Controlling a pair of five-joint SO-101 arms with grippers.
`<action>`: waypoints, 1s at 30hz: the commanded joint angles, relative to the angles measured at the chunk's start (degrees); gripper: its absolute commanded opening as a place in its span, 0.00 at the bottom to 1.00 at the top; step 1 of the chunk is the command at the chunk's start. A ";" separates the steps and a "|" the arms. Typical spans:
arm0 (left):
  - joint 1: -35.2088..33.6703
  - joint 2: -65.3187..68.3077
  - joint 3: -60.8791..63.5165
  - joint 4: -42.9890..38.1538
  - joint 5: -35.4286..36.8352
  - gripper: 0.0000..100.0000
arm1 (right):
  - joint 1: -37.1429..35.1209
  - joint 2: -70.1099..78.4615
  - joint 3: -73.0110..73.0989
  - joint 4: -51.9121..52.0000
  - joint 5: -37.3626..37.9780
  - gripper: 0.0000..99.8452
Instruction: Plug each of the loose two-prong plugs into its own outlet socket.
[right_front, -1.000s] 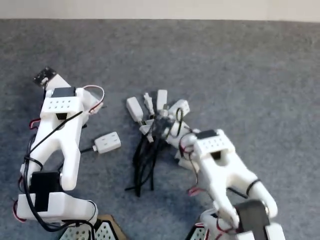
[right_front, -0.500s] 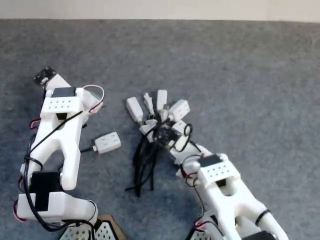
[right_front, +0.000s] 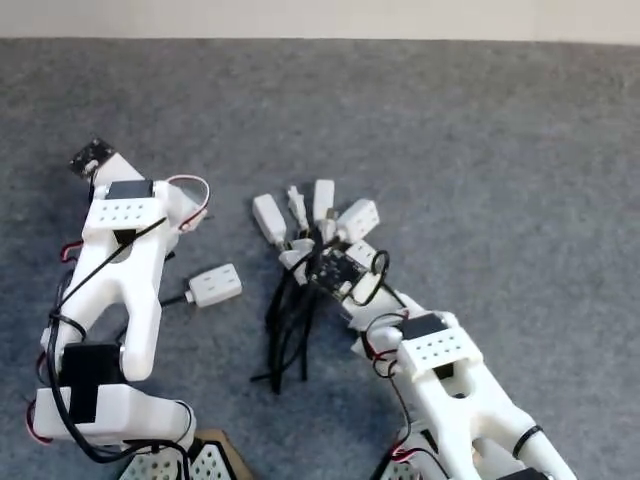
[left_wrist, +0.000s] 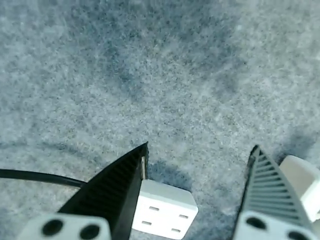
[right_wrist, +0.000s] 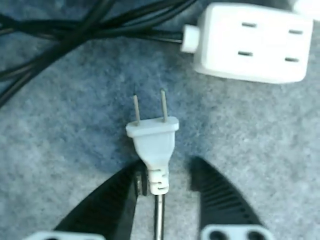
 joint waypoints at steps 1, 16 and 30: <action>-0.31 -2.15 -0.40 -0.79 0.09 0.32 | -0.22 -0.31 0.13 1.54 -0.62 0.00; 2.07 -6.20 -16.31 13.10 -14.15 0.32 | -0.31 -10.95 -14.64 12.35 -12.13 0.00; 7.25 -27.38 -22.64 29.71 -29.63 0.40 | -15.43 -12.35 -32.22 16.92 -25.58 0.00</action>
